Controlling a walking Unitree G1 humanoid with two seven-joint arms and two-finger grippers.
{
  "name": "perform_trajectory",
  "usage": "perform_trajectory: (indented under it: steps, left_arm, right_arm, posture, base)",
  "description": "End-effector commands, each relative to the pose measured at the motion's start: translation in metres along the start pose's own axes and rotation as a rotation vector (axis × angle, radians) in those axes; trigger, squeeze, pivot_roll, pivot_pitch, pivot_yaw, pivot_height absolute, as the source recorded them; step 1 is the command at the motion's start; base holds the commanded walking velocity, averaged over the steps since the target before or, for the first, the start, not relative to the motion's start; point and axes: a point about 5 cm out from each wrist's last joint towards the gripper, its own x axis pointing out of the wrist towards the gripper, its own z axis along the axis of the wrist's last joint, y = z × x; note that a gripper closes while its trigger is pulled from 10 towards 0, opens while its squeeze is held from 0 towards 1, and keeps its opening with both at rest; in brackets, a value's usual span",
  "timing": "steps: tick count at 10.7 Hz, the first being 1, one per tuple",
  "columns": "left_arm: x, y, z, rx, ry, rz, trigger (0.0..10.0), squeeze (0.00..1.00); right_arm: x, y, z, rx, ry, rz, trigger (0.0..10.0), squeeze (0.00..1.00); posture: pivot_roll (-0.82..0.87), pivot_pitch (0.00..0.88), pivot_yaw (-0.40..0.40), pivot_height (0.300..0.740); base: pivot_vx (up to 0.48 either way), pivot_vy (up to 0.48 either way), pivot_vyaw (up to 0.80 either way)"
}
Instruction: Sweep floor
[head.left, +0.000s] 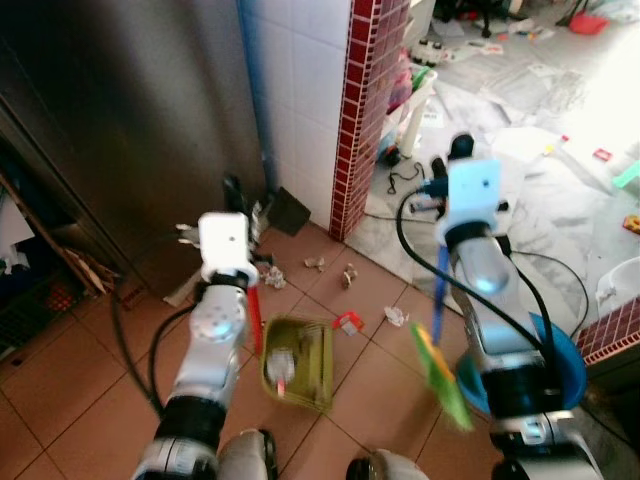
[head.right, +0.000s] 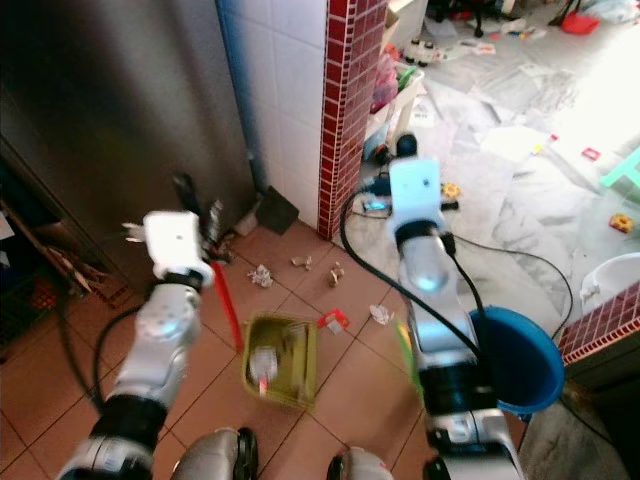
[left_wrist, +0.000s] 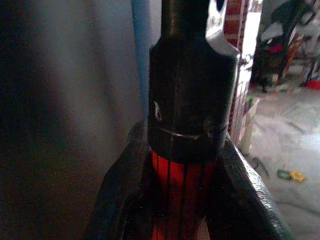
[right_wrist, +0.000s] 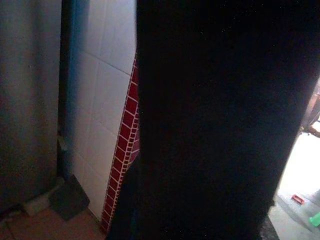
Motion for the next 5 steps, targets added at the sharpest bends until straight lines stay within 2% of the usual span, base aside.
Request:
perform_trajectory:
  steps: [1, 2, 3, 4, 5]
  left_arm:
    - [0.002, 0.001, 0.017, -0.011, -0.061, -0.002, 10.0, 0.00]
    - [-0.001, 0.003, 0.019, -0.019, -0.066, -0.008, 10.0, 0.00]
    - [-0.006, 0.008, 0.019, -0.068, -0.035, 0.002, 10.0, 0.00]
    - [-0.011, 0.010, 0.013, -0.054, 0.004, 0.001, 10.0, 0.00]
    - [-0.012, 0.008, 0.010, -0.054, 0.024, -0.003, 10.0, 0.00]
  right_arm:
    - [-0.001, -0.002, 0.014, 0.012, -0.079, -0.025, 10.0, 0.00]
    - [-0.004, 0.000, 0.010, 0.024, -0.062, -0.025, 10.0, 0.00]
    - [-0.006, 0.005, 0.006, 0.030, -0.049, -0.023, 10.0, 0.00]
    - [-0.004, 0.009, 0.008, 0.109, -0.033, -0.035, 10.0, 0.00]
    - [0.001, 0.011, 0.012, 0.228, -0.011, -0.037, 10.0, 0.00]
  posture:
    - [-0.04, 0.048, 0.025, 0.740]
    - [-0.04, 0.045, 0.025, 0.740]
    - [-0.03, 0.040, 0.021, 0.740]
    - [-0.03, 0.039, 0.020, 0.740]
    - [-0.03, 0.038, 0.021, 0.740]
  base:
    - [0.000, 0.000, 0.00]
    - [0.000, 0.000, 0.00]
    - [0.000, 0.000, 0.00]
    - [0.000, 0.000, 0.00]
    - [0.000, 0.000, 0.00]
